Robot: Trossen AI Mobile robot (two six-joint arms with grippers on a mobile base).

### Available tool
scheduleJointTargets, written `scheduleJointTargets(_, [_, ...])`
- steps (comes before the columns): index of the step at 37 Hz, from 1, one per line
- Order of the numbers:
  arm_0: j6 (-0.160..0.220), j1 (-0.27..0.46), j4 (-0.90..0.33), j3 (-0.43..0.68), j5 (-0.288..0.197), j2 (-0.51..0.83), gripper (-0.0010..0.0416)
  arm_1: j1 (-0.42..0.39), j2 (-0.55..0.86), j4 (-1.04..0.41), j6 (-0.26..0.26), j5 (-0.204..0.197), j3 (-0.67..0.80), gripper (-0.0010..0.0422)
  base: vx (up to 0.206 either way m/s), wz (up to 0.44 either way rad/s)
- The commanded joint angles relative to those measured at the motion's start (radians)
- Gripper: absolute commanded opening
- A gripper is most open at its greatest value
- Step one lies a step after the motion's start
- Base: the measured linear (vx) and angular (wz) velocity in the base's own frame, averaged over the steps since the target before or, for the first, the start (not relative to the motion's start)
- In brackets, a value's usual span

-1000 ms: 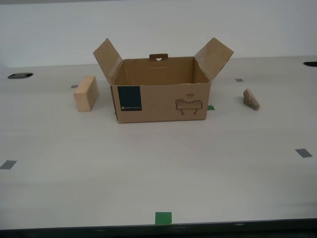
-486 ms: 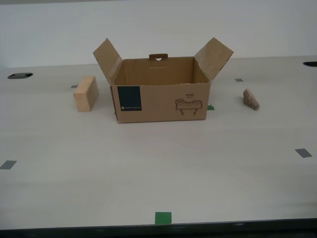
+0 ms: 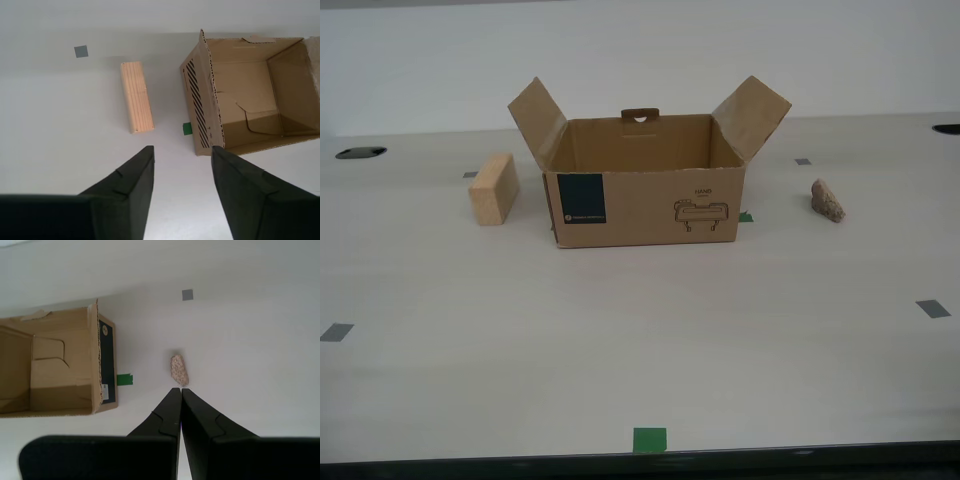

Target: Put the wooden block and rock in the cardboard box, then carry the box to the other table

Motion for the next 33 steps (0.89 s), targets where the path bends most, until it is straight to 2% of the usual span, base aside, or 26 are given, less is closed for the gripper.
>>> scheduleJointTargets(1, [0.019, 0.000, 0.009, 0.000, -0.002, -0.001, 0.0002, -0.002, 0.000, 0.001, 0.001, 0.000, 0.001, 0.0190, 0.000, 0.000])
scheduleJointTargets(10, [0.018, 0.000, 0.015, 0.000, -0.002, -0.001, 0.0002, -0.001, 0.000, 0.004, 0.002, 0.000, 0.001, 0.0284, 0.000, 0.000])
scheduleJointTargets(18, [0.018, 0.000, 0.018, 0.000, -0.002, -0.001, 0.0002, -0.001, 0.000, 0.007, 0.002, 0.000, 0.001, 0.0343, 0.000, 0.000])
scheduleJointTargets(24, [0.018, 0.000, 0.020, 0.000, -0.002, -0.001, 0.0002, -0.002, 0.000, 0.006, 0.004, 0.000, 0.001, 0.0363, 0.000, 0.000])
scheduleJointTargets(33, [0.018, 0.000, 0.035, 0.000, -0.002, 0.000, 0.0002, -0.001, 0.000, 0.006, 0.004, 0.000, 0.001, 0.0361, 0.000, 0.000])
